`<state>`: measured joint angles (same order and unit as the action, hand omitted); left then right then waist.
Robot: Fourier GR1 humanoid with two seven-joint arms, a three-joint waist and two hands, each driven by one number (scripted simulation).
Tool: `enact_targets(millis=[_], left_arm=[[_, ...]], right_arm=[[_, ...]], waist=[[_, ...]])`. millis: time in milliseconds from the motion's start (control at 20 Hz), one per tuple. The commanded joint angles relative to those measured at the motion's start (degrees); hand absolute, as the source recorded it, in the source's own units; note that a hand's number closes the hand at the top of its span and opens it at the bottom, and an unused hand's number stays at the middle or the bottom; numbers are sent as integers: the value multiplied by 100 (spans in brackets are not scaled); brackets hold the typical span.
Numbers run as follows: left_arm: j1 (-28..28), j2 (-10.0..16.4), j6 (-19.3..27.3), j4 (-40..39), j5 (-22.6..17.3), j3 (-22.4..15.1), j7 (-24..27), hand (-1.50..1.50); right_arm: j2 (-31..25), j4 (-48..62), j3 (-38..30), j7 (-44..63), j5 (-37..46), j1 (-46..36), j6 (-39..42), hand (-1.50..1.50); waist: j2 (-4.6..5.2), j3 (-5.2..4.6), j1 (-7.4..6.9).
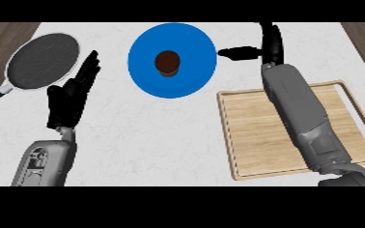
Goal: Pick the cupcake from the tray and place it in the plate
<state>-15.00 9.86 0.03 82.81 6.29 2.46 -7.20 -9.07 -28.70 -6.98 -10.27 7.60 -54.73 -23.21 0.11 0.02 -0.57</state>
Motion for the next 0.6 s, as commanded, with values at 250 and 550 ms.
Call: enact_targets(millis=[250, 550], left_arm=[[11, -50, -75, -110, -20, 69, 5, 0], [355, -160, -18, -252, 85, 43, 573, 0]], right_arm=[[-517, -308, -215, -497, -249, 724, 858, -150], [-845, 48, -331, -548, -206, 631, 1068, -150]], waist=[[1, 0, 18], [8, -1, -3]])
